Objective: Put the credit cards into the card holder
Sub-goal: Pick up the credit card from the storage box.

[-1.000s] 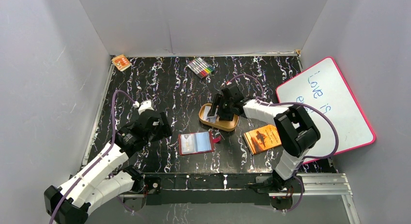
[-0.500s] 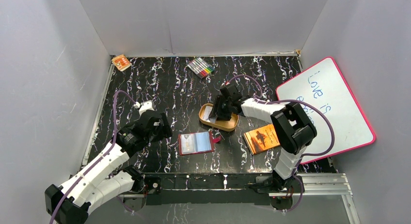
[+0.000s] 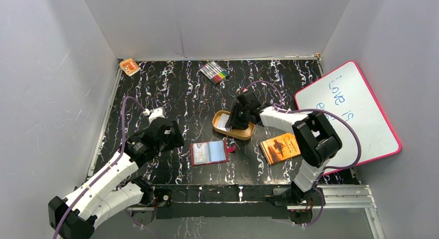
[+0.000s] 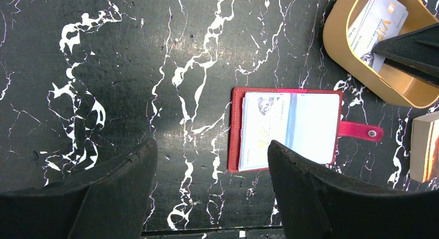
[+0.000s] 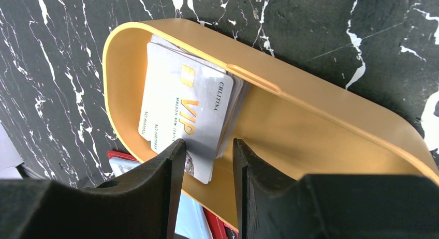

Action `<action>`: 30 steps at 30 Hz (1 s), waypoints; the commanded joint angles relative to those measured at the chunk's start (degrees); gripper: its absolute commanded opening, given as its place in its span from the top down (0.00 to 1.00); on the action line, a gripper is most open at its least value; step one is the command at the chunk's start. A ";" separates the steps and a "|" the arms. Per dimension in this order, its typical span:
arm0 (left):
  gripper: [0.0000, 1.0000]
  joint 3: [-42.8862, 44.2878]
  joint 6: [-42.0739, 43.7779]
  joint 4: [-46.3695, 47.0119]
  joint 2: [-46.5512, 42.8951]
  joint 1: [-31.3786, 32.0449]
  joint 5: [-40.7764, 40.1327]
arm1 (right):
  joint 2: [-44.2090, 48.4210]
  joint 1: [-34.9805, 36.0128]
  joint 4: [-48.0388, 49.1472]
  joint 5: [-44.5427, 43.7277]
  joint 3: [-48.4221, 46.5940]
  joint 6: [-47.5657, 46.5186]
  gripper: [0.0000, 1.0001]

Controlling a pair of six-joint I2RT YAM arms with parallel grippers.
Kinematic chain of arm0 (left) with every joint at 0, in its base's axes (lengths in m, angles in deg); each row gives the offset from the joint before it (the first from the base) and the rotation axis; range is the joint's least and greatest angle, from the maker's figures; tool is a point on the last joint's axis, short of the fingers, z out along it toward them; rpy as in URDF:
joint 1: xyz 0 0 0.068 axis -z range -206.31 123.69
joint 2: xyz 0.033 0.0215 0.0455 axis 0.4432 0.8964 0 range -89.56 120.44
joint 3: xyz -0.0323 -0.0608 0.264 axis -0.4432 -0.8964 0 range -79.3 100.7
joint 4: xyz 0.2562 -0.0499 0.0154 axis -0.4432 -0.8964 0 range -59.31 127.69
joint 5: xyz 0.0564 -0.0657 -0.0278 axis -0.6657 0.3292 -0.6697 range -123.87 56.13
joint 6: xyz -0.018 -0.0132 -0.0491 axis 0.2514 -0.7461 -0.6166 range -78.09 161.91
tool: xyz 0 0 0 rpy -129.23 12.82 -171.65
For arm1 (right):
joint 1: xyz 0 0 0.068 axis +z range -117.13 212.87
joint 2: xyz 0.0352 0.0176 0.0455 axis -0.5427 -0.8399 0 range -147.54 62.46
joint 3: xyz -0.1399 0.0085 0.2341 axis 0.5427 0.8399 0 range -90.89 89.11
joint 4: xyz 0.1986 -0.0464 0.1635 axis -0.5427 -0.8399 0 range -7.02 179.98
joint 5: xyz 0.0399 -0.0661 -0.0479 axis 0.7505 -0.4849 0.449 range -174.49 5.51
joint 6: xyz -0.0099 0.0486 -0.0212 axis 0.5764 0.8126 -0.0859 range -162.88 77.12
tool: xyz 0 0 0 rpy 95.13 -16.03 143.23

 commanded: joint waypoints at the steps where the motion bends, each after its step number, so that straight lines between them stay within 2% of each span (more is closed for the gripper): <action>1: 0.25 -0.13 0.61 0.03 -0.07 0.09 -0.88 | 2.74 -0.38 0.47 -0.87 1.24 0.06 0.55; 21: 0.25 -0.13 0.51 -0.02 0.35 0.09 -0.79 | 6.21 -0.86 1.52 -0.84 4.09 0.02 0.82; 30: 0.25 -0.04 0.35 -0.07 0.22 0.09 -0.95 | 10.36 -0.90 0.17 -0.55 4.86 0.55 0.91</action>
